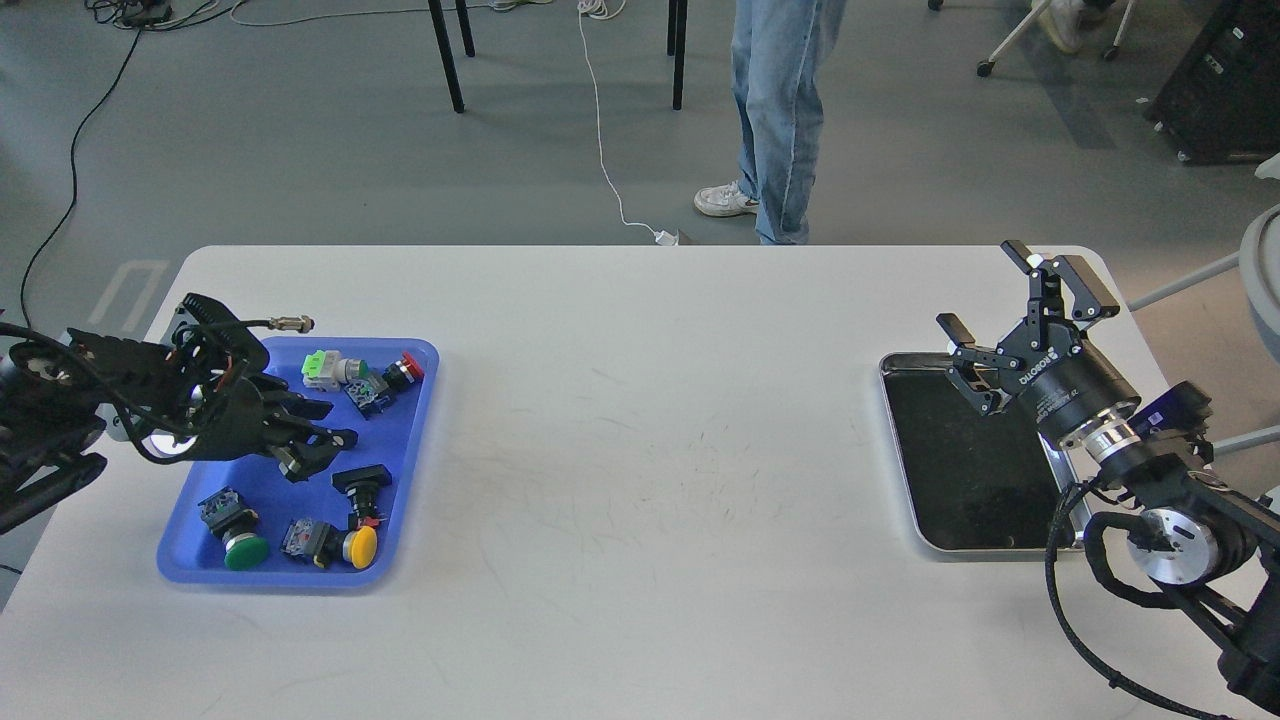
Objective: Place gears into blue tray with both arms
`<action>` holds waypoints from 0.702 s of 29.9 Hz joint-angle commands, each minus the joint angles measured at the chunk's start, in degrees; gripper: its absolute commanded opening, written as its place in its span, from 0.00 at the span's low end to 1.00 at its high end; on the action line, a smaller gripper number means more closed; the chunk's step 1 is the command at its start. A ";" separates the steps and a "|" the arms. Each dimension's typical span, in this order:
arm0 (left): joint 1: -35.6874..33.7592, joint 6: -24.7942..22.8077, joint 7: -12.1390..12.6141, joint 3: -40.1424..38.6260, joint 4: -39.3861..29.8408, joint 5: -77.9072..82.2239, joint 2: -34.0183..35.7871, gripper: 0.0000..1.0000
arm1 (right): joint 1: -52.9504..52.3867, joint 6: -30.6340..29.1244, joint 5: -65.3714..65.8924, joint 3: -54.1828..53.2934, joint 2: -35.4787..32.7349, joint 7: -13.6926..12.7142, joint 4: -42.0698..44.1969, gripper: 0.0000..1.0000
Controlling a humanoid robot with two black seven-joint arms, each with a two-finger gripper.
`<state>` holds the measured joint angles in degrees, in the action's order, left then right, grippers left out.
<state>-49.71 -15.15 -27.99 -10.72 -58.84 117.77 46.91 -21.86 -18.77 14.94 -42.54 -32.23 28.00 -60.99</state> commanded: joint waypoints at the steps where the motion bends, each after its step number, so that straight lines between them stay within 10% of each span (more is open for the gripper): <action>1: -0.22 -0.66 -0.01 -8.07 -3.03 -4.02 -0.06 0.88 | -0.20 0.05 0.00 0.00 0.50 0.00 0.08 0.98; 10: 5.04 0.30 -0.01 -13.17 -10.24 -50.65 -4.18 0.98 | -0.99 0.31 0.08 0.09 0.76 0.00 0.43 0.98; 21: 32.11 1.44 -0.01 -45.06 -9.54 -66.80 -22.99 0.98 | -0.82 2.69 0.08 0.44 1.73 0.00 0.35 0.98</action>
<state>-22.84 -13.26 -27.99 -49.29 -68.76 51.31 28.20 -22.77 -16.12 15.03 -42.26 -30.52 28.00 -60.55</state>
